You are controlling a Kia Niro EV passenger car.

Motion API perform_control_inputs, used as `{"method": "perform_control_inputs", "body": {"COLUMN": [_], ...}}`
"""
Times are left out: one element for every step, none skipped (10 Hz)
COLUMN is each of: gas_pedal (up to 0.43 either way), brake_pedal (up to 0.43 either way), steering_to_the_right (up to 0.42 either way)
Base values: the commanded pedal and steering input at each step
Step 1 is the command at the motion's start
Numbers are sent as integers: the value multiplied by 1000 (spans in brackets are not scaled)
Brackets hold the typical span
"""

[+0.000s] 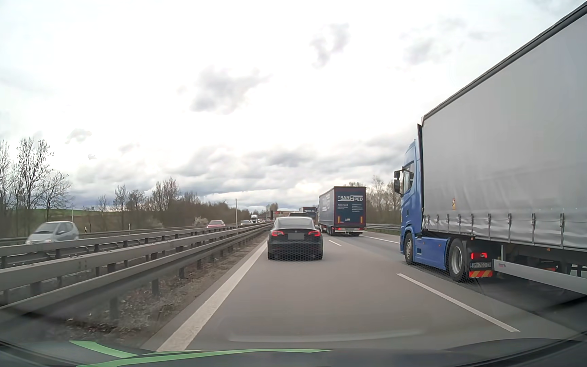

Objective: Follow the waypoints while adhering to traffic rules and regulations

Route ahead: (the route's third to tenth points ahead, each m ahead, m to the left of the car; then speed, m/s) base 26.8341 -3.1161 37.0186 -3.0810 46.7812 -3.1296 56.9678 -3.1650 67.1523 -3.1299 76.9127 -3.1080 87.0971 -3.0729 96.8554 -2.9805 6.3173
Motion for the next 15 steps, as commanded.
{"method": "perform_control_inputs", "body": {"gas_pedal": [110,110,110,110,110,110,110,110,110,110,110,110,110,110,110], "brake_pedal": [0,0,0,0,0,0,0,0,0,0,0,0,0,0,0], "steering_to_the_right": [-4,-3,-4,-4,-4,-4,-4,-4,-4,-4,-4,-4,-4,-4,-4]}}
